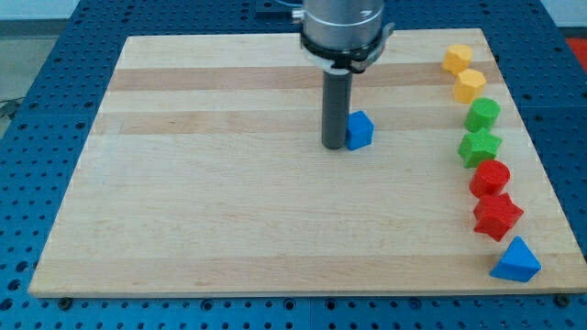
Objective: Move the blue cube diagonally to the top left of the green star
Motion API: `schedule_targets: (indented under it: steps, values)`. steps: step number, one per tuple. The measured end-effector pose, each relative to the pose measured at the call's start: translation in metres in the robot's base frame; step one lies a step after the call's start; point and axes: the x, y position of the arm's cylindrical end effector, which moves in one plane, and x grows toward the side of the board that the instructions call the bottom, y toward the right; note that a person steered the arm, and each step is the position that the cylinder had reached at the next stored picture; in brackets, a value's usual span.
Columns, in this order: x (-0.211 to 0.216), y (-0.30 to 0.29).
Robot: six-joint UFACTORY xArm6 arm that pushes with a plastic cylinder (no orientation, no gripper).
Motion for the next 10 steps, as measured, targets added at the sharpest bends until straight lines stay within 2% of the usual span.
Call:
schedule_targets:
  steps: [1, 3, 4, 5, 6, 7, 8, 9, 10]
  values:
    - [0.0, 0.0]
    - [-0.039, 0.047]
    - [-0.002, 0.014]
    - [0.002, 0.014]
    - [-0.057, 0.034]
    - [-0.057, 0.034]
    - [-0.007, 0.052]
    - [0.007, 0.048]
    - [-0.007, 0.079]
